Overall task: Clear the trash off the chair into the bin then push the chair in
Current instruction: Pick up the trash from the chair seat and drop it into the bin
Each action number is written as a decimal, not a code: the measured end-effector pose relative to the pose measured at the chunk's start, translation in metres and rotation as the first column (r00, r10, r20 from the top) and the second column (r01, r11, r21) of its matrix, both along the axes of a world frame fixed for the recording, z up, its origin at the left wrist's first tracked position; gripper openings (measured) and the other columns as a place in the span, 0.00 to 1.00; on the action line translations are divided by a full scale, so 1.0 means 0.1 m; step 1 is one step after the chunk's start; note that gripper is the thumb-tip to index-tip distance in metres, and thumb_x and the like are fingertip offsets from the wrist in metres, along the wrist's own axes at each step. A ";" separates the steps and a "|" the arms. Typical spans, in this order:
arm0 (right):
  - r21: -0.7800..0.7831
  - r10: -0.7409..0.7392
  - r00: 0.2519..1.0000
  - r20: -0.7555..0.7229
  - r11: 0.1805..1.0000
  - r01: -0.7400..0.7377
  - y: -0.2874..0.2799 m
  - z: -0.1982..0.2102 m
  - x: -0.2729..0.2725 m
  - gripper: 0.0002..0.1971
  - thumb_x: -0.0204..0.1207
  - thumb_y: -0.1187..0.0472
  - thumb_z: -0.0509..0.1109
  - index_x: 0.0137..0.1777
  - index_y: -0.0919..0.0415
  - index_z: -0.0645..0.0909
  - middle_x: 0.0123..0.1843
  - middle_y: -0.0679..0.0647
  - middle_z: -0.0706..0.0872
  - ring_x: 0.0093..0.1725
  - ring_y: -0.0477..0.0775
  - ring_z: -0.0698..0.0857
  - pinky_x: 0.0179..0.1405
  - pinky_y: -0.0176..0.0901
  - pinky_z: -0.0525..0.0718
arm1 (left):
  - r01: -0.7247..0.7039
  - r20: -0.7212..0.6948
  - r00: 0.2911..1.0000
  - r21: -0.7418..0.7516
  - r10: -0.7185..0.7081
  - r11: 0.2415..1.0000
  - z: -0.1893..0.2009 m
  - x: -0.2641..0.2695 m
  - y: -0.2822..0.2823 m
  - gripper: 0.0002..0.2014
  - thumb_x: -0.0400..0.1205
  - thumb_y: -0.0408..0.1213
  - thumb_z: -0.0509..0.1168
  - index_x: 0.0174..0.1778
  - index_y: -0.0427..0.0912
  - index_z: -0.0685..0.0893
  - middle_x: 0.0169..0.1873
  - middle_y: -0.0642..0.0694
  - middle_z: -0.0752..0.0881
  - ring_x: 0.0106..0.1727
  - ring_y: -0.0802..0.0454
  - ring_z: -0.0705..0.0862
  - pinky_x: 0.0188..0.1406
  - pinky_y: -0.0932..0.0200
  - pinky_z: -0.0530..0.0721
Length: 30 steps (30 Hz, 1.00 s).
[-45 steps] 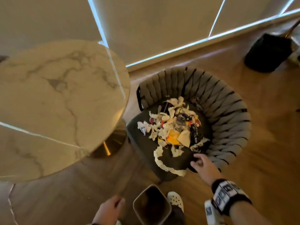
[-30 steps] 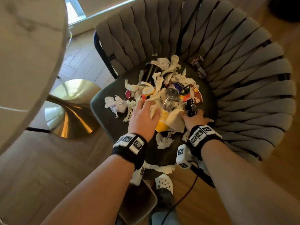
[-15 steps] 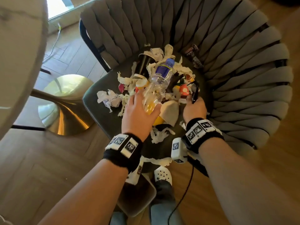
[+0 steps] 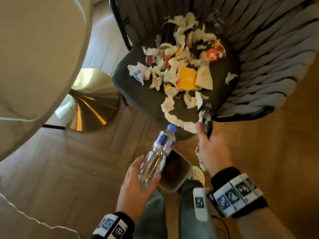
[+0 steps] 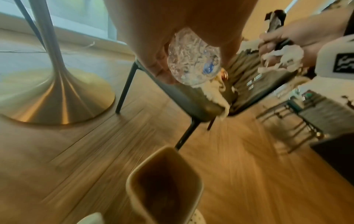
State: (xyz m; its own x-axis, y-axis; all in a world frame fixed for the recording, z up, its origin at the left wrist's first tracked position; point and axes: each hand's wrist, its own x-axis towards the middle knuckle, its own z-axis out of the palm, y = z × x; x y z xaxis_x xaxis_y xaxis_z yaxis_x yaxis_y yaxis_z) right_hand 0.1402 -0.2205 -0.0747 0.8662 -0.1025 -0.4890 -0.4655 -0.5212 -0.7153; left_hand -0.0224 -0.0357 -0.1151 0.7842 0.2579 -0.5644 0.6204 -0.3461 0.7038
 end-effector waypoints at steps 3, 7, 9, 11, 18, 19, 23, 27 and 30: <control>-0.033 0.035 0.983 -0.180 0.999 -0.041 0.04 -0.54 -0.76 0.15 0.84 0.40 0.60 0.46 0.50 0.78 0.30 0.44 0.77 0.29 0.45 0.78 0.32 0.41 0.75 | 0.071 -0.133 0.989 0.040 -0.065 0.997 -0.32 -0.53 0.07 0.29 0.74 0.60 0.75 0.65 0.71 0.65 0.59 0.60 0.84 0.53 0.62 0.87 0.51 0.57 0.89; -0.169 0.050 0.876 -0.480 0.974 -0.148 0.07 -1.46 -1.29 0.19 0.87 0.45 0.59 0.50 0.61 0.79 0.32 0.49 0.80 0.34 0.56 0.82 0.34 0.38 0.76 | 0.171 -0.269 0.954 0.114 -0.135 0.979 -0.88 -0.75 0.05 0.24 0.76 0.63 0.70 0.63 0.64 0.67 0.58 0.59 0.83 0.51 0.61 0.84 0.50 0.60 0.83; -0.176 0.013 0.803 -0.596 0.973 -0.146 0.10 -1.89 -1.33 0.22 0.88 0.47 0.59 0.61 0.67 0.82 0.46 0.60 0.88 0.51 0.64 0.87 0.45 0.43 0.77 | 0.203 -0.319 0.936 0.154 -0.146 0.967 -1.20 -0.70 -0.02 0.24 0.77 0.64 0.67 0.61 0.58 0.69 0.56 0.56 0.80 0.51 0.53 0.85 0.49 0.53 0.84; -0.188 -0.037 0.725 -0.688 0.974 -0.129 0.13 -2.26 -1.32 0.24 0.87 0.49 0.61 0.69 0.71 0.79 0.63 0.67 0.87 0.59 0.66 0.86 0.49 0.44 0.78 | 0.246 -0.364 0.916 0.177 -0.169 0.953 -1.50 -0.63 -0.12 0.25 0.77 0.64 0.66 0.62 0.53 0.71 0.55 0.53 0.78 0.52 0.47 0.85 0.49 0.49 0.84; -0.053 -0.148 0.713 -0.685 0.987 0.154 0.09 -2.87 -1.23 0.36 0.69 0.43 0.79 0.75 0.57 0.76 0.61 0.54 0.85 0.49 0.54 0.86 0.45 0.48 0.87 | 0.311 -0.393 0.892 0.180 -0.222 0.933 -1.95 -0.41 -0.31 0.35 0.80 0.67 0.61 0.78 0.50 0.70 0.67 0.46 0.78 0.64 0.44 0.82 0.61 0.49 0.82; -0.042 -0.137 0.741 -0.658 0.988 0.145 0.08 -2.80 -1.21 0.29 0.73 0.44 0.76 0.72 0.54 0.78 0.62 0.53 0.85 0.50 0.53 0.86 0.50 0.50 0.87 | 0.314 -0.385 0.895 0.183 -0.226 0.932 -1.88 -0.40 -0.29 0.33 0.81 0.65 0.60 0.78 0.51 0.71 0.67 0.47 0.78 0.65 0.47 0.81 0.62 0.52 0.81; -0.043 -0.125 0.840 -0.529 0.992 0.120 -0.02 -2.20 -1.09 0.13 0.80 0.47 0.69 0.43 0.54 0.87 0.53 0.58 0.91 0.54 0.60 0.88 0.63 0.64 0.85 | 0.262 -0.234 0.946 0.150 -0.224 0.953 -1.43 -0.22 -0.16 0.18 0.86 0.56 0.60 0.69 0.55 0.79 0.60 0.58 0.79 0.56 0.62 0.79 0.53 0.67 0.77; -0.002 -0.165 0.929 -0.330 0.985 0.174 -0.03 -1.31 -0.72 0.10 0.81 0.48 0.70 0.44 0.52 0.87 0.43 0.51 0.90 0.48 0.53 0.88 0.55 0.58 0.88 | 0.248 -0.030 0.969 0.162 -0.246 0.955 -0.85 0.35 -0.05 0.12 0.85 0.54 0.62 0.63 0.59 0.80 0.54 0.64 0.78 0.55 0.62 0.83 0.55 0.65 0.81; -0.001 -0.134 0.988 -0.082 0.991 0.134 -0.02 -0.87 -0.14 0.04 0.81 0.51 0.71 0.52 0.47 0.84 0.49 0.44 0.88 0.53 0.48 0.87 0.48 0.41 0.84 | 0.312 0.094 0.933 0.267 -0.347 0.912 -0.55 0.96 -0.08 0.19 0.85 0.55 0.63 0.73 0.61 0.73 0.64 0.60 0.74 0.60 0.59 0.80 0.56 0.66 0.80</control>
State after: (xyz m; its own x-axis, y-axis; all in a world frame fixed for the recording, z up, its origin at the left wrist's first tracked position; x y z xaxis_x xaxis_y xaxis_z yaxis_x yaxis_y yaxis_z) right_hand 0.1259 -0.2224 -0.1615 0.8017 -0.2124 -0.5587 -0.5881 -0.4470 -0.6740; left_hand 0.0738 -0.0433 -0.1706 0.9128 0.0876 -0.3990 0.3458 -0.6857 0.6405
